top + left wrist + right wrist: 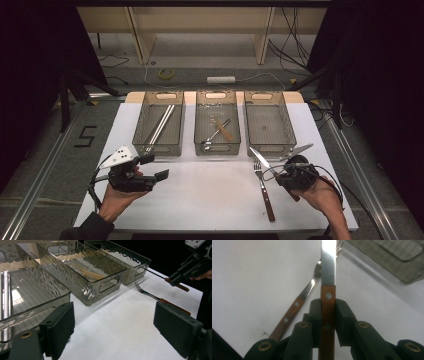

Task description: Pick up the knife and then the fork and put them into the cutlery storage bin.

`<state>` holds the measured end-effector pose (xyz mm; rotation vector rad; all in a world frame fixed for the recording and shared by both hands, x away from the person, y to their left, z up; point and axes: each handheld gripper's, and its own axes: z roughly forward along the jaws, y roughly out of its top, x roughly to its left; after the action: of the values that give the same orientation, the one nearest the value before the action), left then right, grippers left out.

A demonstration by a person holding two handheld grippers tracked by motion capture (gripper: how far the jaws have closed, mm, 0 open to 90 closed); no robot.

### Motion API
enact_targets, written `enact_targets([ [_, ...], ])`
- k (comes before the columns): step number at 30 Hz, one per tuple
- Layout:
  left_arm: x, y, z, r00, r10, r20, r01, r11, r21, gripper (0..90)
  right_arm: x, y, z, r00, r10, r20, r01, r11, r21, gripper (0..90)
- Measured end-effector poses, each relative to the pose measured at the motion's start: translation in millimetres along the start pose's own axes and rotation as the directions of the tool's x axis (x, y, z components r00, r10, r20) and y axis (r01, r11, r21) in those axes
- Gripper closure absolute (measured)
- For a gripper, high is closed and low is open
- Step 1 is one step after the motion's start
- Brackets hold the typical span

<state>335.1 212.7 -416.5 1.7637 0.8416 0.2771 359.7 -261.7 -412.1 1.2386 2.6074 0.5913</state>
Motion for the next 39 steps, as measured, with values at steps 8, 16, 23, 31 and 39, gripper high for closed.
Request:
enact_targets([
  [8, 1.5, 0.0, -1.1, 1.0, 0.0, -0.004, 0.0, 1.0, -0.006, 17.0, -9.3, 21.8, -3.2, 0.9999, 0.005, 0.013, -0.005, 0.999, -0.046, 77.4],
  [16, 2.1, -0.1, -1.5, 0.9999, -0.005, -0.009, 0.005, 0.9999, -0.014, 16.9, -20.8, 43.2, -4.6, 0.9993, 0.034, 0.011, -0.033, 0.995, -0.09, 77.4],
  [23, 2.1, -0.1, -1.3, 0.9999, -0.005, -0.01, 0.005, 0.9999, -0.014, 16.9, -28.5, 65.2, -3.0, 0.9992, 0.033, 0.022, -0.03, 0.994, -0.103, 77.4],
  [31, 2.3, 0.1, -1.9, 0.9999, -0.004, -0.012, 0.004, 0.9998, -0.021, 16.9, -38.2, 91.5, -3.7, 0.9985, 0.04, 0.038, -0.036, 0.993, -0.114, 77.4],
  [39, 1.8, 0.1, -1.8, 0.9999, -0.005, -0.011, 0.005, 0.9997, -0.022, 16.9, -45.7, 110.3, 2.3, 0.9979, 0.053, 0.036, -0.049, 0.994, -0.101, 77.4],
])
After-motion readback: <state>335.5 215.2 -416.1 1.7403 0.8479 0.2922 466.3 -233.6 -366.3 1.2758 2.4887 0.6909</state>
